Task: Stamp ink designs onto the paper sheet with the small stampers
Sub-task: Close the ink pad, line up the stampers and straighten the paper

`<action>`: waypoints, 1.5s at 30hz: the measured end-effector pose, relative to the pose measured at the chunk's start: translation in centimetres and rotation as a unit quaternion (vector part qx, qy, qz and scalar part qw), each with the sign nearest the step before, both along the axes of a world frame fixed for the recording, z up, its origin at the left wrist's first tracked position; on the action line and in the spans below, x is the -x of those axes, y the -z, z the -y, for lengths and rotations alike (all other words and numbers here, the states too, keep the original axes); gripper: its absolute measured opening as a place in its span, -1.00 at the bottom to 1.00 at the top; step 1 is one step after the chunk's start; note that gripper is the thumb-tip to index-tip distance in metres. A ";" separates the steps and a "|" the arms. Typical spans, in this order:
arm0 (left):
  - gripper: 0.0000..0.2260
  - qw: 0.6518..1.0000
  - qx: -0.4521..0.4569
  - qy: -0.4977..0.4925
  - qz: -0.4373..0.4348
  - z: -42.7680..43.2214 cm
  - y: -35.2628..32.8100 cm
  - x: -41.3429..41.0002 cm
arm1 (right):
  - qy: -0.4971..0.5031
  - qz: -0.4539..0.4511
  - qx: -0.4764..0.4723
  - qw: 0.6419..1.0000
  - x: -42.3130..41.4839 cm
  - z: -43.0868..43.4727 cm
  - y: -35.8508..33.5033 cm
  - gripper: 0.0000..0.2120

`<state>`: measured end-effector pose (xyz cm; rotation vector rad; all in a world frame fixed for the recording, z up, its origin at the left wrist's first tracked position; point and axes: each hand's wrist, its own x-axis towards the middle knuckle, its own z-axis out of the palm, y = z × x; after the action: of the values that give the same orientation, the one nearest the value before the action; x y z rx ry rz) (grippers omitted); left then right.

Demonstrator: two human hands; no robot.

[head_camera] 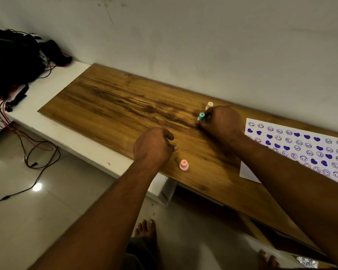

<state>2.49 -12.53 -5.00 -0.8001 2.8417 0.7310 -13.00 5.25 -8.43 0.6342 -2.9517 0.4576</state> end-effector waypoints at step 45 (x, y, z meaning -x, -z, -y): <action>-0.73 0.999 0.006 -0.016 -0.027 0.6 0.6 0.6 | -0.350 0.082 -0.042 0.932 -5.5 0.6 -2.2 -0.72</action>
<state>1.90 -13.13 -5.62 -0.8425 2.8901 0.7501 -7.46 4.63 -6.23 1.7496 -2.8105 0.4421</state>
